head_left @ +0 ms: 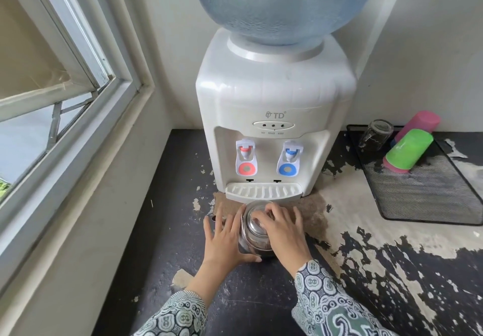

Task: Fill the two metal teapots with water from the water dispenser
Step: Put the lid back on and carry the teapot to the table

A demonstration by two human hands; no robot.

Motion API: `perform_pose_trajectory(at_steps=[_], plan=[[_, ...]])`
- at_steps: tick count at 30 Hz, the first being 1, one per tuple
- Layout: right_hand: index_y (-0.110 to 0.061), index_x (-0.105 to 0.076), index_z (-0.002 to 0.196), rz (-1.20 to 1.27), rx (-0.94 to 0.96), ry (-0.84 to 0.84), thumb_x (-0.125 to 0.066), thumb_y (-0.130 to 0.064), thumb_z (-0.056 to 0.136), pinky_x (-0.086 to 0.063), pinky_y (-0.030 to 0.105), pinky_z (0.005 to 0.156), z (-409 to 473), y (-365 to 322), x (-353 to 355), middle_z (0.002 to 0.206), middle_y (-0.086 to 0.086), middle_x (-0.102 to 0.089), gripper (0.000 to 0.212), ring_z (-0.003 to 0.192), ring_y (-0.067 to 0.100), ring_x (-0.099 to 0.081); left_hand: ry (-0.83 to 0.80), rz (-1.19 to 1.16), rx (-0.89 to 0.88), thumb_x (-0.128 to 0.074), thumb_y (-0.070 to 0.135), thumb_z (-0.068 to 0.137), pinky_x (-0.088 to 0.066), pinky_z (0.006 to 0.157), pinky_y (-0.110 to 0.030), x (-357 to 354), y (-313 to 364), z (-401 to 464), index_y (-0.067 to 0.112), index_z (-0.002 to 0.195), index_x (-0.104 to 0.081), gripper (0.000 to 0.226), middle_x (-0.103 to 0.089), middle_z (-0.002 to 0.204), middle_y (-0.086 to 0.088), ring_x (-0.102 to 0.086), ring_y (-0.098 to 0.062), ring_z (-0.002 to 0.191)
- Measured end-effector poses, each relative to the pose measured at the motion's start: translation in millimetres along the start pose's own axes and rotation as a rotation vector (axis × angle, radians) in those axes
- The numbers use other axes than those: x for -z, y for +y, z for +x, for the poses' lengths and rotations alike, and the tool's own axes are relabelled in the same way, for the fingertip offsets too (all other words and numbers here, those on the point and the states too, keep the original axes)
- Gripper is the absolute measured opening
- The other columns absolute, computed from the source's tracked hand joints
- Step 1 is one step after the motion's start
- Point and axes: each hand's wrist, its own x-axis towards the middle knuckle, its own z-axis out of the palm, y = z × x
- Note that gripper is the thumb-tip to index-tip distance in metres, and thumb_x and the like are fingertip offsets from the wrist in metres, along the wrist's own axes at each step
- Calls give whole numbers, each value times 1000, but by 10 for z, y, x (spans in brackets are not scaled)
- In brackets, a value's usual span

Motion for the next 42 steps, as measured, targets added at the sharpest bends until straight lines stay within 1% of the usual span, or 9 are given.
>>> perform_pose_trajectory(at_steps=[12, 18, 22, 26, 30, 32, 36, 38, 42], plan=[[-38, -36, 109, 77, 39, -244, -39, -15, 91, -25, 40, 88, 205, 90, 72, 118, -6, -37, 29, 106, 18, -35, -32, 17, -52, -46, 86, 58, 23, 102, -63, 70, -56, 13, 32, 146, 14, 119, 0, 158, 14, 39, -22, 132], [-34, -52, 113, 397, 41, -122, -53, -23, 88, -34, 29, 94, 105, 205, 68, 112, -15, -46, 27, 106, 11, -46, -16, 8, -135, -55, 77, 63, 20, 105, -62, 297, -41, 34, 28, 148, -3, 111, -3, 158, 12, 18, -19, 144], [-32, -45, 123, 490, 81, -66, -59, -28, 85, -38, 25, 101, -71, 316, 61, 122, -21, -41, 40, 116, -1, -42, 4, 10, -273, -60, 67, 68, 16, 109, -57, 357, 0, 26, 32, 147, -12, 99, -18, 155, 14, -19, -7, 143], [-37, -38, 129, 470, 137, -83, -54, -47, 84, -25, 22, 105, -154, 410, 46, 136, -18, -32, 49, 130, -3, -25, 22, -30, -292, -40, 80, 62, 14, 110, -58, 403, -50, 37, 35, 144, -22, 95, -27, 151, 16, -35, -5, 136], [-32, -50, 118, 554, 91, -91, -35, -65, 78, -45, 18, 84, -117, 437, 111, 116, -12, -56, 53, 101, 0, -55, 81, -106, -238, -7, 84, 55, 8, 110, -57, 497, -10, 76, 34, 132, -47, 100, -47, 139, 16, -49, -6, 125], [-33, -53, 105, 672, 9, -56, -37, -58, 82, -47, 11, 64, -72, 436, 127, 96, -14, -62, 38, 79, -6, -60, 83, -162, -181, 1, 85, 56, 5, 108, -54, 561, 44, 115, 32, 119, -58, 101, -61, 123, 12, -56, -10, 116], [-20, -57, 114, 904, -165, 57, -45, -30, 92, -33, -9, 72, -53, 482, 14, 99, -28, -52, 27, 87, -23, -52, 62, -284, -51, -24, 72, 80, 0, 110, -53, 648, 116, 227, 25, 61, -46, 56, -61, 78, 6, -62, -18, 93], [-9, -54, 120, 897, -165, 69, -47, -28, 92, -32, -10, 70, -81, 512, -55, 89, -34, -50, 35, 85, -29, -50, 58, -299, -28, -35, 65, 85, 0, 111, -56, 632, 122, 236, 23, 57, -41, 51, -58, 73, 6, -61, -18, 89], [-39, -58, 102, 909, -168, 0, -48, -33, 91, -38, -5, 71, -94, 525, -40, 87, -31, -60, 15, 87, -24, -54, 49, -247, -14, -36, 68, 83, 5, 111, -60, 567, 128, 185, 25, 80, -53, 47, -69, 87, 1, -62, -18, 98]])
